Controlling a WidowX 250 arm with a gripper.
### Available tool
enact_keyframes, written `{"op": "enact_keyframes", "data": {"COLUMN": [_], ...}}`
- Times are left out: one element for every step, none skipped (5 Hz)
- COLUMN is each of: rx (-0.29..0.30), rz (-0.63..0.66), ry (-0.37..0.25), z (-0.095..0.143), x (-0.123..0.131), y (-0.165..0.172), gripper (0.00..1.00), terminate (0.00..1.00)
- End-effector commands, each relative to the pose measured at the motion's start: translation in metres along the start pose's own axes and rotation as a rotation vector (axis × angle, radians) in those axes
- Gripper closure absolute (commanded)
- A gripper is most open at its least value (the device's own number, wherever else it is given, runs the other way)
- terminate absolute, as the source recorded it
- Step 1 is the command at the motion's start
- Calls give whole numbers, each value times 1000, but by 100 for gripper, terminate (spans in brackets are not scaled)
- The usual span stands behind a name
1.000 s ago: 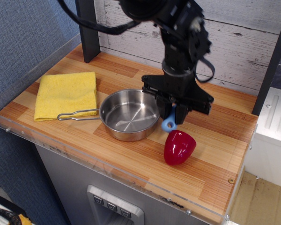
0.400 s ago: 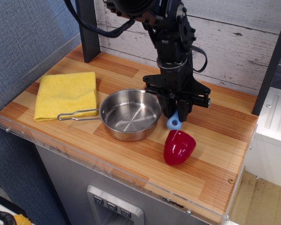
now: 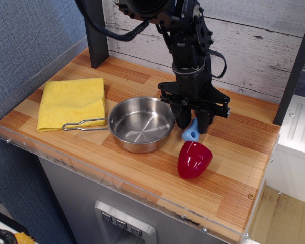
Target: Move the spoon to the left of the pot.
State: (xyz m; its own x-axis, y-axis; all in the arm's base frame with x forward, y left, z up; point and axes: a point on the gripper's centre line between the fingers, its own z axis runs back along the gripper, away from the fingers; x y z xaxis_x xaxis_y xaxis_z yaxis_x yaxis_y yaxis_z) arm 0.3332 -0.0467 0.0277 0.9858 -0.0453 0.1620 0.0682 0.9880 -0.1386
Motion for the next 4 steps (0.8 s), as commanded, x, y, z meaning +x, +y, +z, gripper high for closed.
{"op": "enact_keyframes", "data": {"rx": [-27,57,132,131], "rz": [-78,-89,-78,-55], "ry": [-88,-116,-72,-65], "z": [47,83,114,130], "x": [2,2,-3,-13], "y": [-12,-18,-16,-6], "gripper": [0,0,0,0], "terminate": [0,0,0,0]}}
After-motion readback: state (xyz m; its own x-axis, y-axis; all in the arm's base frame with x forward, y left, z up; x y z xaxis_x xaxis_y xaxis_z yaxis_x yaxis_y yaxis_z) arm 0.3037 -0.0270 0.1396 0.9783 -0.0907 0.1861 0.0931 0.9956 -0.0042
